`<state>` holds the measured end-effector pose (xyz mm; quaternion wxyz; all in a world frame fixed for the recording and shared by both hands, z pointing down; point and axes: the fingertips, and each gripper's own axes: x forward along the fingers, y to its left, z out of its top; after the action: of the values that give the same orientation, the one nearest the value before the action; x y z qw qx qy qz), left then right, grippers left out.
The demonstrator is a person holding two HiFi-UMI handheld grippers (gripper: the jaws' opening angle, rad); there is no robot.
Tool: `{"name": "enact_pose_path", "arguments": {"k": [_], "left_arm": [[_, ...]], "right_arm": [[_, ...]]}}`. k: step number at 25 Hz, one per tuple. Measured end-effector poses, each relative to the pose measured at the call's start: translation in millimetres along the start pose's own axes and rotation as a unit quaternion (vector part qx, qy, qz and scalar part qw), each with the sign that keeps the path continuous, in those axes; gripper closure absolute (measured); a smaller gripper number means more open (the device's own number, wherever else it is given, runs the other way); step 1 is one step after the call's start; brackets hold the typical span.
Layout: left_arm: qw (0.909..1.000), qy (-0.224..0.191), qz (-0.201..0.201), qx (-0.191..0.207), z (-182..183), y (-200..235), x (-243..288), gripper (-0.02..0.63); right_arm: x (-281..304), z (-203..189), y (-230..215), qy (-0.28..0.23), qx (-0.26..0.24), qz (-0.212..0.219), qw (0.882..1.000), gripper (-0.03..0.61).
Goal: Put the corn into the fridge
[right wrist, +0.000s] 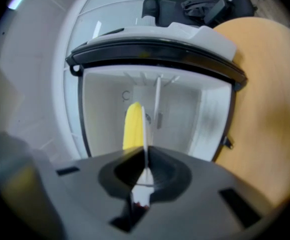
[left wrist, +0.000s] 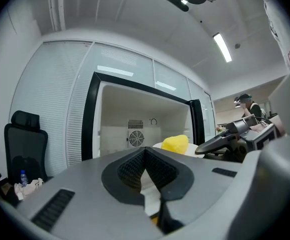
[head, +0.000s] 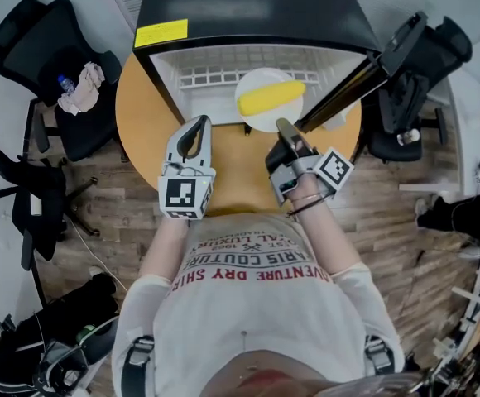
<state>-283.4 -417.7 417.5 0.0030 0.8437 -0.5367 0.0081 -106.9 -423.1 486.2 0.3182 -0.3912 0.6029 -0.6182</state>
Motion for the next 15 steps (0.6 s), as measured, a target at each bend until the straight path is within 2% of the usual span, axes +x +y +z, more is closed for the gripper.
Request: {"name": "enact_pose_path", "arguments": {"k": [15], "left_arm": [[0.9998,0.014,-0.011,-0.013,-16.6,25.5,20.4,0.588]], "right_arm": [[61.6,13.5,9.0,-0.032,0.009,-0.018,0.999,0.54]]}}
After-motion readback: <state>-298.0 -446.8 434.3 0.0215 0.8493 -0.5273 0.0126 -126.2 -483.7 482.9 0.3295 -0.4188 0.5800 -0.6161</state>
